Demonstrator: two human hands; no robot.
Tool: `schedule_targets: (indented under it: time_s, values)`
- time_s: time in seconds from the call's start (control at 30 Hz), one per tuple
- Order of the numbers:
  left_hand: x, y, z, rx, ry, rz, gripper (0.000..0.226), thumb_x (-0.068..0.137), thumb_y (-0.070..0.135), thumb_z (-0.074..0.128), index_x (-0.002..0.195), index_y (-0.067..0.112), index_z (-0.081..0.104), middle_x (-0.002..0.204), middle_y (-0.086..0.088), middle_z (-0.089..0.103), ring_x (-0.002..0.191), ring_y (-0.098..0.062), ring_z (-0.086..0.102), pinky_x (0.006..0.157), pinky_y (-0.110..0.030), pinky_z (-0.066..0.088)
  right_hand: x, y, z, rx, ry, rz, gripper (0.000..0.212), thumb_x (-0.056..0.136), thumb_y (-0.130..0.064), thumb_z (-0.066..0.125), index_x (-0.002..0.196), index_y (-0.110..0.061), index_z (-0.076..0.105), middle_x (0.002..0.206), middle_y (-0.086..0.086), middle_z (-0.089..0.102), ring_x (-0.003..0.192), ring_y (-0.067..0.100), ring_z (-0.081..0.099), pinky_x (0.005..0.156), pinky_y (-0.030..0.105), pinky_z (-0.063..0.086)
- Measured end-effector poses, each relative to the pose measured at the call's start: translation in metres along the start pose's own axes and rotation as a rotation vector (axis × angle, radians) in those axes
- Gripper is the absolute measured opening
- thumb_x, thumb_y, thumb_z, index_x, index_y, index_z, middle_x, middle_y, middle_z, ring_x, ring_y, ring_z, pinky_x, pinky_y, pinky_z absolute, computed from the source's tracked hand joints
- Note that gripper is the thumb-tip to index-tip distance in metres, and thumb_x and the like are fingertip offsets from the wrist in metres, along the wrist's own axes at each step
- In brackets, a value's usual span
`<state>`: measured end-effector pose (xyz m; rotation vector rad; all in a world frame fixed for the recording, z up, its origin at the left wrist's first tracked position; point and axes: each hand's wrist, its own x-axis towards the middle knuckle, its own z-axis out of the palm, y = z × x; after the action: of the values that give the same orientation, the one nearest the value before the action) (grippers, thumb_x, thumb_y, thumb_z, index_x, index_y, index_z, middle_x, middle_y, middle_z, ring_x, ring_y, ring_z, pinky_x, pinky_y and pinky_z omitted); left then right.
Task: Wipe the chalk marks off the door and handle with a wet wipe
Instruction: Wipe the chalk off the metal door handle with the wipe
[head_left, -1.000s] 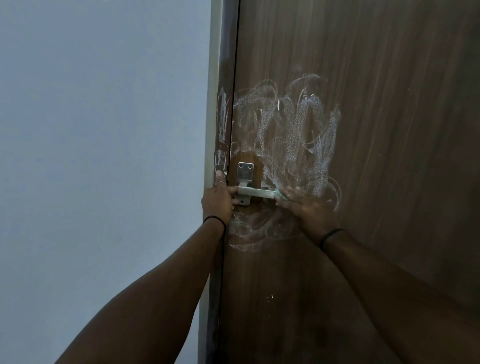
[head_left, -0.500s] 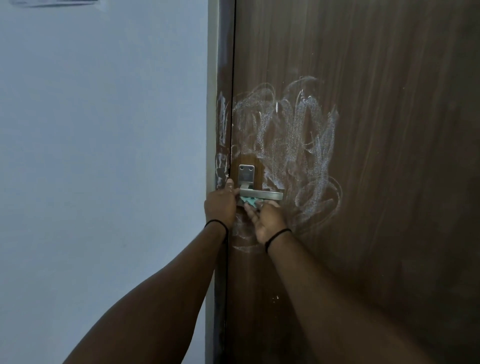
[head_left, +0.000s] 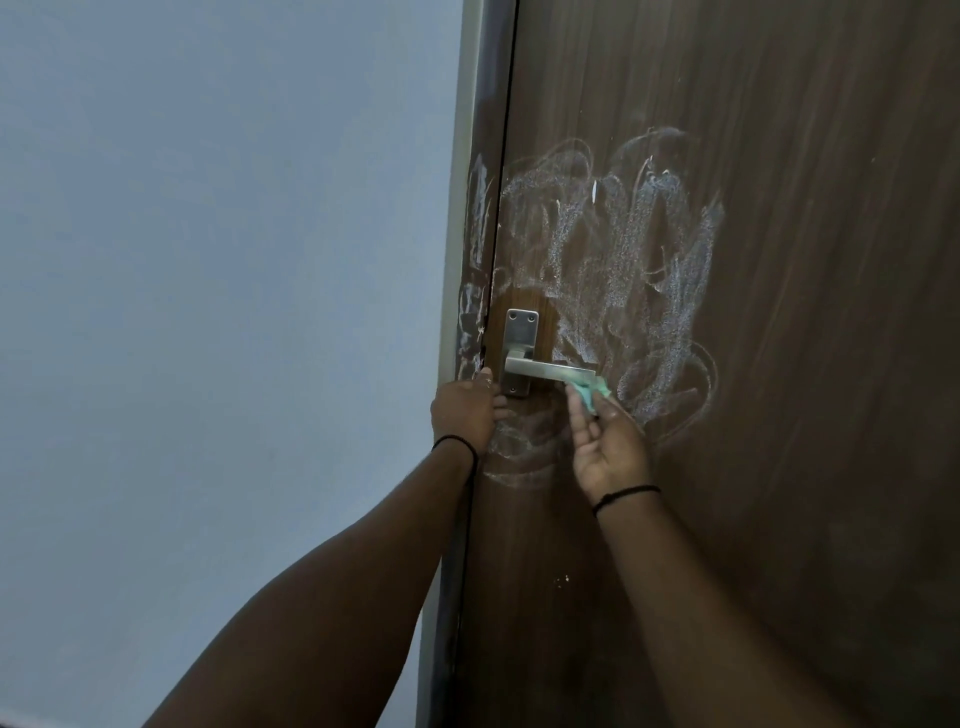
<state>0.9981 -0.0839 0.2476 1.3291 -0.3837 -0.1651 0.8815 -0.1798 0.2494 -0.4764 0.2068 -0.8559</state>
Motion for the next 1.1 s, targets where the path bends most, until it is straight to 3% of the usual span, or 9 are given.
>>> schedule_targets:
  time_s: [0.17, 0.33, 0.4, 0.5, 0.67, 0.8, 0.9, 1.03, 1.1]
  values:
    - [-0.004, -0.004, -0.001, 0.047, 0.027, 0.025, 0.025, 0.094, 0.032, 0.059, 0.078, 0.018, 0.072, 0.071, -0.001, 0.074, 0.067, -0.019, 0.073, 0.077, -0.041, 0.060, -0.003, -0.028, 0.003, -0.115, 0.102, -0.192, 0.029, 0.093, 0.001, 0.057, 0.122, 0.002, 0.059, 0.119, 0.020, 0.065, 0.095, 0.020, 0.069, 0.076, 0.026, 0.060]
    - [-0.009, 0.006, 0.000, 0.106, 0.056, 0.160, 0.030, 0.092, 0.029, 0.058, 0.067, 0.041, 0.070, 0.074, 0.009, 0.072, 0.076, -0.016, 0.072, 0.082, -0.042, 0.059, -0.003, -0.030, 0.031, -1.173, -0.032, -0.804, 0.024, 0.088, -0.006, 0.065, 0.110, -0.011, 0.073, 0.102, -0.001, 0.073, 0.080, -0.003, 0.064, 0.070, 0.008, 0.050]
    - [-0.009, 0.011, 0.002, 0.091, 0.040, 0.144, 0.034, 0.087, 0.034, 0.055, 0.059, 0.046, 0.068, 0.079, 0.004, 0.073, 0.082, -0.019, 0.071, 0.083, -0.045, 0.058, -0.001, -0.021, 0.044, -1.524, -0.188, -0.914, 0.026, 0.092, -0.007, 0.058, 0.112, -0.013, 0.072, 0.112, 0.002, 0.072, 0.097, 0.010, 0.065, 0.085, 0.017, 0.049]
    - [-0.008, 0.013, 0.005, 0.041, 0.031, 0.123, 0.028, 0.079, 0.039, 0.050, 0.061, 0.040, 0.071, 0.084, -0.006, 0.074, 0.089, -0.027, 0.070, 0.086, -0.051, 0.056, 0.006, -0.001, 0.059, -1.840, -0.352, -0.906, 0.030, 0.095, -0.006, 0.049, 0.109, -0.016, 0.073, 0.109, 0.006, 0.072, 0.097, 0.022, 0.065, 0.083, 0.028, 0.050]
    - [-0.002, 0.009, 0.000, 0.250, 0.095, 0.321, 0.035, 0.097, 0.038, 0.046, 0.074, 0.026, 0.069, 0.072, 0.005, 0.069, 0.073, -0.017, 0.066, 0.068, -0.033, 0.054, 0.025, 0.018, 0.081, -1.763, -0.313, -0.824, 0.021, 0.092, -0.008, 0.048, 0.096, -0.021, 0.064, 0.093, 0.004, 0.068, 0.075, 0.015, 0.061, 0.059, 0.027, 0.050]
    - [0.003, 0.017, -0.002, 0.276, 0.120, 0.397, 0.036, 0.099, 0.030, 0.047, 0.077, 0.012, 0.069, 0.070, -0.004, 0.069, 0.071, -0.021, 0.064, 0.063, -0.029, 0.050, 0.040, 0.012, 0.093, -1.617, -0.213, -1.000, 0.023, 0.084, -0.001, 0.059, 0.082, -0.023, 0.068, 0.090, -0.006, 0.058, 0.078, 0.013, 0.057, 0.061, 0.019, 0.038]
    - [0.003, 0.021, 0.002, 0.280, 0.136, 0.405, 0.034, 0.100, 0.029, 0.046, 0.075, 0.017, 0.066, 0.069, 0.001, 0.066, 0.066, -0.011, 0.059, 0.054, -0.016, 0.042, 0.049, 0.010, 0.101, -1.698, -0.269, -1.113, 0.022, 0.079, 0.001, 0.063, 0.078, -0.020, 0.068, 0.092, -0.004, 0.055, 0.077, 0.011, 0.051, 0.063, 0.017, 0.036]
    - [0.002, 0.025, 0.009, 0.308, 0.160, 0.429, 0.034, 0.102, 0.027, 0.041, 0.079, 0.020, 0.065, 0.068, 0.008, 0.059, 0.063, -0.001, 0.051, 0.048, -0.009, 0.032, 0.059, 0.017, 0.094, -1.921, -0.471, -0.999, 0.012, 0.080, -0.006, 0.070, 0.081, -0.014, 0.077, 0.090, 0.003, 0.065, 0.079, 0.017, 0.061, 0.068, 0.026, 0.047]
    - [0.003, 0.026, 0.009, 0.308, 0.157, 0.441, 0.035, 0.103, 0.026, 0.040, 0.084, 0.014, 0.066, 0.074, 0.003, 0.062, 0.066, -0.004, 0.051, 0.052, -0.013, 0.034, 0.061, 0.012, 0.090, -1.824, -0.391, -0.953, 0.013, 0.079, -0.008, 0.072, 0.083, -0.018, 0.079, 0.092, 0.001, 0.068, 0.080, 0.014, 0.061, 0.070, 0.024, 0.048]
